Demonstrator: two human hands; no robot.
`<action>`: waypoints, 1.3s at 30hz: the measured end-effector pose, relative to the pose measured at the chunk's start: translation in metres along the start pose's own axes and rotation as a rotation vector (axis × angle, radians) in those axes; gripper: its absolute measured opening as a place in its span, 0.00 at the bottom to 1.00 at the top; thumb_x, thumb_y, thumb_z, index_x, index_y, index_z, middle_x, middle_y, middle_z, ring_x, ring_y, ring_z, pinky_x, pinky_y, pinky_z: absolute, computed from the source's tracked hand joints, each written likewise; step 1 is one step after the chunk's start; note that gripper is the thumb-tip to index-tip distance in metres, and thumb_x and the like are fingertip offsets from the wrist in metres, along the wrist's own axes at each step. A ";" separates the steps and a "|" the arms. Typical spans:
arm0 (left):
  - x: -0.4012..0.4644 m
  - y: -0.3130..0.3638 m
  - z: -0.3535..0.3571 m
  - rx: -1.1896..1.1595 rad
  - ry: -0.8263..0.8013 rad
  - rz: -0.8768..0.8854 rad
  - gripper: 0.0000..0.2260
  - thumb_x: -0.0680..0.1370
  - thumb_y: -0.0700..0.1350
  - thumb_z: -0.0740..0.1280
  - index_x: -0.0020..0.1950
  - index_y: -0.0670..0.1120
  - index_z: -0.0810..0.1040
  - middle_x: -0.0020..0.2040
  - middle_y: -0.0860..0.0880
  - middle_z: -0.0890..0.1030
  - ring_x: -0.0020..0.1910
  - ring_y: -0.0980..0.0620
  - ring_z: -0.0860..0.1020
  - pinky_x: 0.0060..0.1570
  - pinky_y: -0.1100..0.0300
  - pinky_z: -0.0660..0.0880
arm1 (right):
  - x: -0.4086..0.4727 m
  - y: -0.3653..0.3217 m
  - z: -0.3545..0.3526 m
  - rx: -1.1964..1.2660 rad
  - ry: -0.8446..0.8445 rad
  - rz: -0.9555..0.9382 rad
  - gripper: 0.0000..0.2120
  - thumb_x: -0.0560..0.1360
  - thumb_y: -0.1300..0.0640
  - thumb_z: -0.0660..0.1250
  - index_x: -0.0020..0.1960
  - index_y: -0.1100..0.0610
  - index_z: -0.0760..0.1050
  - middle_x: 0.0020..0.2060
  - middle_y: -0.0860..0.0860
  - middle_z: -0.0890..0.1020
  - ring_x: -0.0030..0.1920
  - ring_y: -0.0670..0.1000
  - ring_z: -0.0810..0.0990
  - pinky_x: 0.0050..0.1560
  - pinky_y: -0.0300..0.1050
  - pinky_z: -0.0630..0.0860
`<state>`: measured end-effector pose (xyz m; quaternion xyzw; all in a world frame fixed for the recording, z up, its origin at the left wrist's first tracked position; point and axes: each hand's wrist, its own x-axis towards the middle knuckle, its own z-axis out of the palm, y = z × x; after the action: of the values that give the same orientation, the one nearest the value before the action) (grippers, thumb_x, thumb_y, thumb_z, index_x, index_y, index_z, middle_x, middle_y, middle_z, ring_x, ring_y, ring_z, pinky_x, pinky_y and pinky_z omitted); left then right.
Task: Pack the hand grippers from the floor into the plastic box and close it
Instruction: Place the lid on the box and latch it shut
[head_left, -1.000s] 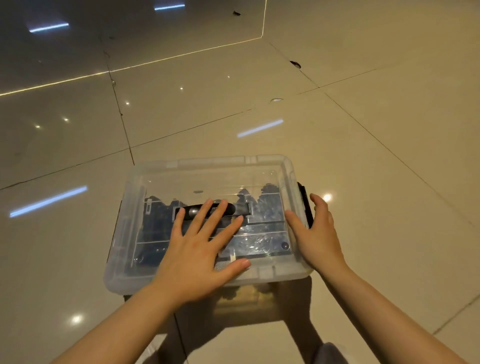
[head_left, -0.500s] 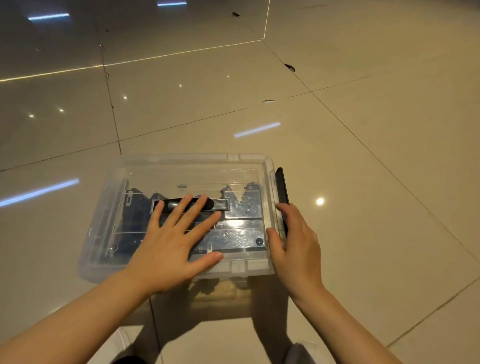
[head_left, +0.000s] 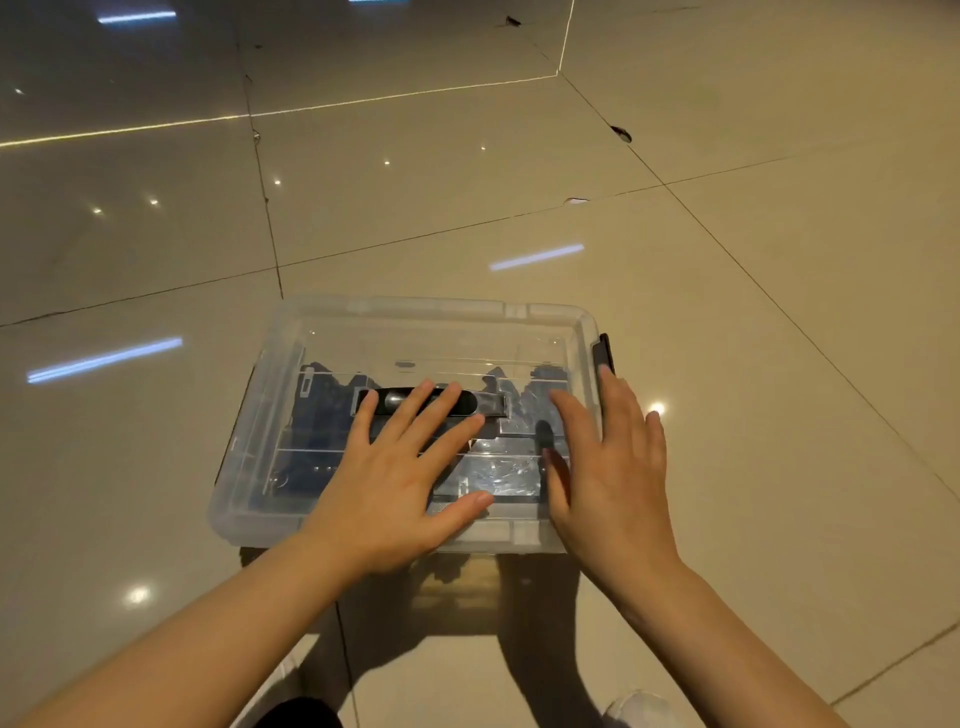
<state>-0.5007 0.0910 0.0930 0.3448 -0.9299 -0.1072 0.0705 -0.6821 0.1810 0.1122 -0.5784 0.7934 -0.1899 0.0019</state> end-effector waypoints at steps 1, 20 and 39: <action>0.000 0.001 0.000 -0.039 0.036 -0.031 0.29 0.76 0.66 0.48 0.74 0.55 0.59 0.76 0.51 0.55 0.75 0.52 0.50 0.71 0.41 0.46 | 0.006 -0.013 0.001 -0.021 -0.031 -0.075 0.25 0.73 0.55 0.65 0.68 0.52 0.64 0.70 0.59 0.67 0.71 0.62 0.63 0.68 0.63 0.57; -0.080 -0.083 -0.008 -0.732 0.322 -0.880 0.30 0.73 0.68 0.57 0.73 0.59 0.56 0.71 0.50 0.63 0.69 0.50 0.64 0.66 0.45 0.65 | 0.024 -0.058 0.039 -0.048 -0.305 -0.174 0.33 0.74 0.31 0.43 0.75 0.44 0.55 0.75 0.50 0.58 0.75 0.50 0.53 0.74 0.60 0.43; -0.076 -0.074 -0.024 -0.322 0.498 -0.683 0.17 0.75 0.41 0.68 0.63 0.49 0.74 0.64 0.49 0.74 0.57 0.48 0.70 0.51 0.60 0.64 | 0.024 -0.064 0.036 -0.058 -0.317 -0.157 0.33 0.73 0.31 0.43 0.75 0.44 0.56 0.75 0.49 0.57 0.76 0.50 0.52 0.74 0.58 0.41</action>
<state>-0.3925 0.0827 0.0938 0.6319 -0.6888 -0.1812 0.3055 -0.6231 0.1317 0.1037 -0.6612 0.7405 -0.0727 0.0954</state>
